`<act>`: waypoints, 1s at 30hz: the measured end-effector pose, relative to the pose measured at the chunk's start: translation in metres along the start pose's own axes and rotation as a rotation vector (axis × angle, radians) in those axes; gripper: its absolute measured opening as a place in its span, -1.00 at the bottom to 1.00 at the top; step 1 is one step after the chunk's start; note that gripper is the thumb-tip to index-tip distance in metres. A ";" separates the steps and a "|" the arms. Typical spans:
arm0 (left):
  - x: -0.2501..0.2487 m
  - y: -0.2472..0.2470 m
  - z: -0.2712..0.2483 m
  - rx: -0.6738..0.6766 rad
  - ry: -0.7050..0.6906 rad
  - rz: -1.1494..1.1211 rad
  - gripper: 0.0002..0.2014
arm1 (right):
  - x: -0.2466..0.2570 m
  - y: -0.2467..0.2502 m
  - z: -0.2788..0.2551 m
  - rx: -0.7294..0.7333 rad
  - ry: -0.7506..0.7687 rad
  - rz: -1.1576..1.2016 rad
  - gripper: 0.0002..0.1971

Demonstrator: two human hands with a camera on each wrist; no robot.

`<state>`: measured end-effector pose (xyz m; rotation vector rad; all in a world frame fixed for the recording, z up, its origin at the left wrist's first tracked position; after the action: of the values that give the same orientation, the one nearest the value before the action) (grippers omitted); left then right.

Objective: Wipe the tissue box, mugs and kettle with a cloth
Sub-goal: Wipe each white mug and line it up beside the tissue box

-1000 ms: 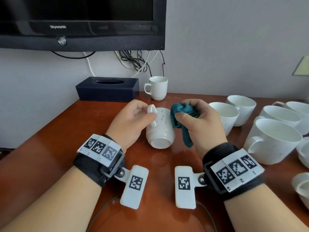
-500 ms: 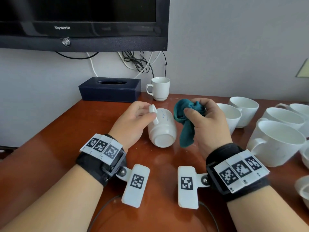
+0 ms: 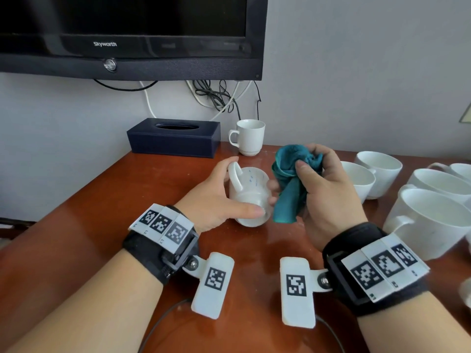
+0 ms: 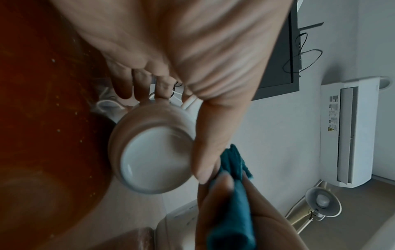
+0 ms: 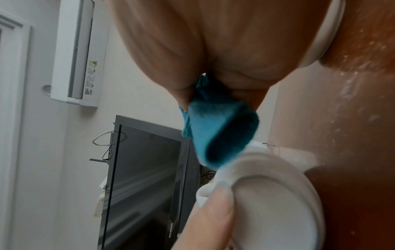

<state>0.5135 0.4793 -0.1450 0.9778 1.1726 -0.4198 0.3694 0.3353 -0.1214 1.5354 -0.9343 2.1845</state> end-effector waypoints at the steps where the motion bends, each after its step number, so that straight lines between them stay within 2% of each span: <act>1: 0.001 0.000 0.000 0.002 0.000 0.002 0.30 | 0.001 0.000 0.000 0.007 0.002 0.004 -0.82; 7: 0.001 0.002 0.001 0.001 0.003 0.048 0.22 | 0.006 0.001 -0.002 0.006 0.031 0.048 -0.72; 11: 0.002 0.002 0.002 -0.015 -0.008 0.059 0.17 | 0.007 0.001 -0.001 0.062 -0.061 0.185 -0.65; 16: 0.004 0.003 0.002 -0.018 -0.024 0.040 0.17 | 0.005 -0.002 -0.001 0.191 -0.106 0.253 -0.26; 19: 0.005 0.002 0.002 -0.025 -0.031 0.034 0.15 | 0.003 -0.002 0.000 0.186 -0.092 0.275 -0.30; 25: 0.003 0.003 0.002 -0.036 -0.044 0.041 0.06 | 0.002 0.000 -0.002 0.139 -0.065 0.223 -0.56; 27: 0.002 0.003 0.001 -0.051 -0.058 0.065 0.03 | 0.003 0.003 -0.001 0.084 -0.056 0.146 -0.58; 30: -0.001 0.003 0.000 -0.054 -0.093 0.108 -0.03 | 0.002 0.007 0.001 0.015 0.060 -0.058 -0.65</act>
<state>0.5151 0.4808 -0.1434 0.9605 1.0374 -0.3423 0.3657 0.3292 -0.1216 1.4766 -0.8462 2.1894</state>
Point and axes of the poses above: each hand's wrist, its own z-axis towards the middle knuckle, its own y-axis out of the back of the hand, x = y × z, the point moved 2 cm from there along z, towards the middle knuckle, and after that the axes turned 1 degree about -y, right-handed, at the moved point
